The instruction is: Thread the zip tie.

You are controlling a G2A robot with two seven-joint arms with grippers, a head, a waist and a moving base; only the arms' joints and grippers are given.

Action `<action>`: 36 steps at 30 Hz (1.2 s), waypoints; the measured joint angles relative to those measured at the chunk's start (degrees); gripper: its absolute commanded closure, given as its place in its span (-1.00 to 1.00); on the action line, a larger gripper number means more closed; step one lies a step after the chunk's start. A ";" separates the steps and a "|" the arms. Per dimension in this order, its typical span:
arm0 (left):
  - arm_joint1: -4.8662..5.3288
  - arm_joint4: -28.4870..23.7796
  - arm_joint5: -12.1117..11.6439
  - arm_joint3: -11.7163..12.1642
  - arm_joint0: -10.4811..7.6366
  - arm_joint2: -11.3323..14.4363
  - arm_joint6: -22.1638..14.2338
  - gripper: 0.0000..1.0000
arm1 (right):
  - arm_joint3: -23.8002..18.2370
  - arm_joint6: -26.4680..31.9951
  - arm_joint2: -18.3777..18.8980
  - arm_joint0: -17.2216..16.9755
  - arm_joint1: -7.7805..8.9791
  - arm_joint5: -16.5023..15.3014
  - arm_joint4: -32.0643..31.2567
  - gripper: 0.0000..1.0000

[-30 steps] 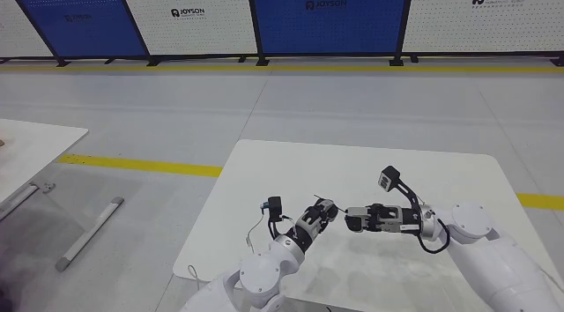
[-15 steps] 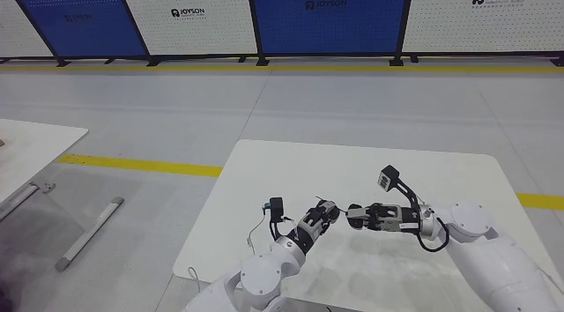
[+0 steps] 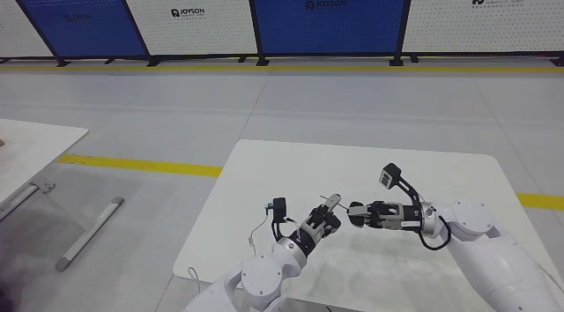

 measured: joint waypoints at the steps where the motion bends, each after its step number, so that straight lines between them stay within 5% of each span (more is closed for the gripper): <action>1: -0.03 -0.26 -0.38 0.18 0.00 -0.10 -0.45 -1.00 | -0.02 -0.01 -0.01 -0.01 0.00 0.01 -0.02 1.00; 9: 0.39 2.12 -2.88 3.66 -0.67 -2.32 -8.05 -1.00 | -3.19 2.13 1.39 -1.35 0.94 3.63 -3.50 1.00; 18: 0.35 1.45 -3.53 3.79 -0.53 -2.48 -8.49 -1.00 | -3.99 1.84 1.95 -1.80 1.17 5.01 -4.16 1.00; 19: 0.31 1.39 -3.86 3.87 -0.53 -2.49 -8.55 -0.74 | -3.99 1.84 1.95 -1.80 1.17 5.01 -4.15 1.00; 20: 0.25 1.30 -4.67 4.11 -0.49 -2.54 -8.65 0.12 | -3.99 1.84 1.95 -1.80 1.17 5.00 -4.15 1.00; 24: 0.20 0.22 -7.00 4.89 -0.03 -3.26 -10.31 0.90 | -3.99 1.84 1.95 -1.80 1.17 5.00 -4.15 1.00; 36: 0.24 0.54 -8.71 5.65 0.63 -4.87 -13.79 1.00 | -3.99 1.84 1.95 -1.80 1.17 5.00 -4.15 1.00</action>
